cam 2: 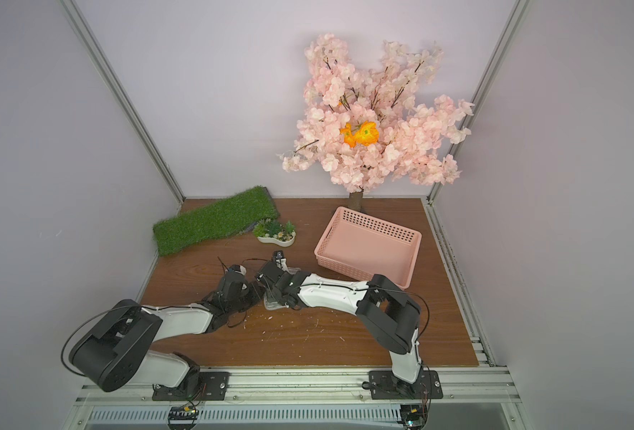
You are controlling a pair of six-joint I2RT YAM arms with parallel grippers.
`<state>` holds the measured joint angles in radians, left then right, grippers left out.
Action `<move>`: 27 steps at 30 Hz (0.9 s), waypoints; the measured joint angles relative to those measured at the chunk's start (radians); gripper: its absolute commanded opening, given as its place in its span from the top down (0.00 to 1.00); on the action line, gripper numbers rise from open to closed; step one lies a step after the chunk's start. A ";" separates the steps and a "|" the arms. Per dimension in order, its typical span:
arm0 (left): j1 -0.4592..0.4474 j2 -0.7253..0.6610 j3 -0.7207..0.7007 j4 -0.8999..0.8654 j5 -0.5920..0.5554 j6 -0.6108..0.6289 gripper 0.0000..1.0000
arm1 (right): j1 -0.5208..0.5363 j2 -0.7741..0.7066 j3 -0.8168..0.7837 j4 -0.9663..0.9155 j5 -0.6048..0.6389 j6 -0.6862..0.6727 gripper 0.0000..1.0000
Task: Fold the square dishcloth
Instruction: Fold the cleaning item at the center of the board.
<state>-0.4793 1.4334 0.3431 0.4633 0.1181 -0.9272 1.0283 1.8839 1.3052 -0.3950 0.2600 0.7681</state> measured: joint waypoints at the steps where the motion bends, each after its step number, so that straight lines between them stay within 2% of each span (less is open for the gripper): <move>1: 0.000 0.001 0.000 0.002 0.002 -0.001 1.00 | 0.000 0.007 0.005 0.002 -0.004 -0.001 1.00; 23: -0.004 0.006 -0.006 0.020 0.011 -0.004 1.00 | -0.001 0.102 0.075 0.037 -0.079 -0.002 1.00; 27: -0.005 0.006 -0.006 0.020 0.010 -0.004 1.00 | -0.003 0.105 0.075 0.045 -0.091 -0.003 0.95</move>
<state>-0.4843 1.4391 0.3374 0.4835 0.1284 -0.9314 1.0252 1.9892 1.3804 -0.3500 0.1688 0.7654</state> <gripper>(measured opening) 0.045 0.047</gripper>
